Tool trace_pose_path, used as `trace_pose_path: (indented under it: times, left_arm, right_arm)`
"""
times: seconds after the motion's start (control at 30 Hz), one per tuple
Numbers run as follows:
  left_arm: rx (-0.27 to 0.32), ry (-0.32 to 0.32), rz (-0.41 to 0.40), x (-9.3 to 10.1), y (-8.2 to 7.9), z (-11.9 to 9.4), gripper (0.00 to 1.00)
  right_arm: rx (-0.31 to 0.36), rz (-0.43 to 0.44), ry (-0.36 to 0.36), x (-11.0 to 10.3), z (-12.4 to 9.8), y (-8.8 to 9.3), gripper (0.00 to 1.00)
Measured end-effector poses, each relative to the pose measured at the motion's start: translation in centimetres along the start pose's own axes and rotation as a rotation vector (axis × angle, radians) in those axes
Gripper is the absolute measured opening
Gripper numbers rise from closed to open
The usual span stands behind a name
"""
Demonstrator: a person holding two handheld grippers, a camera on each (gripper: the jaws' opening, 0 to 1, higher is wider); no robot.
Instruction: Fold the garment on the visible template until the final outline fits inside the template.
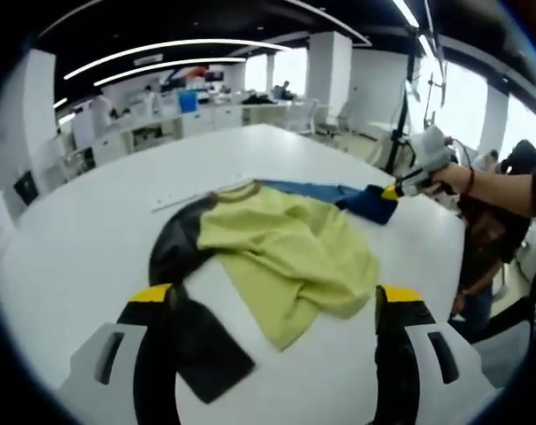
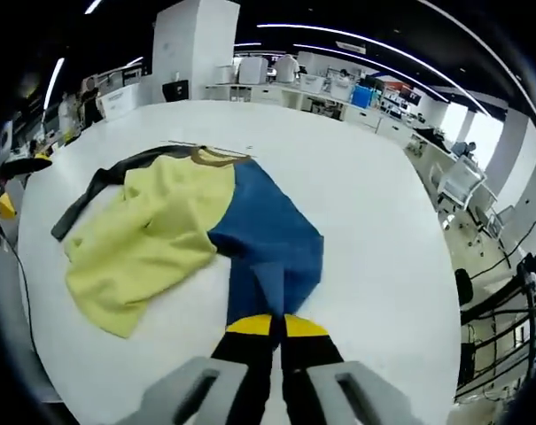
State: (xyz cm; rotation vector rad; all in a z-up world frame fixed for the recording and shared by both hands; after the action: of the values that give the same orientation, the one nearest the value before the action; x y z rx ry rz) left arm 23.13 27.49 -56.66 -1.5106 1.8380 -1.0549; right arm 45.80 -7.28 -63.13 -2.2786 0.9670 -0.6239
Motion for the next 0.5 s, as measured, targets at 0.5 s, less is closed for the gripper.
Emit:
trace_pose_path:
  times: [0.5]
  left_arm:
    - [-0.006,-0.006,0.014,0.2,0.1,-0.6,0.89]
  right_arm:
    - [-0.077,0.093,0.241,7.0,0.1,3.2,0.0]
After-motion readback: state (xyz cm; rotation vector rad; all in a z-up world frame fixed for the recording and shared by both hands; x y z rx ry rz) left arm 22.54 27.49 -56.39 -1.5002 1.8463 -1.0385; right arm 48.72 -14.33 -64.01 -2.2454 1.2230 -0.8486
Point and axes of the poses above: the point that each gripper's makers call its tool centre point, and the gripper's own axes: z roughly forward along the fingers, x roughly to its right, y roughly out of its underside, the point moved 6 cm from there along -z, roughly backward along the fingers, and after that the axes turned 3 degrees about y, right-handed, at the moved point
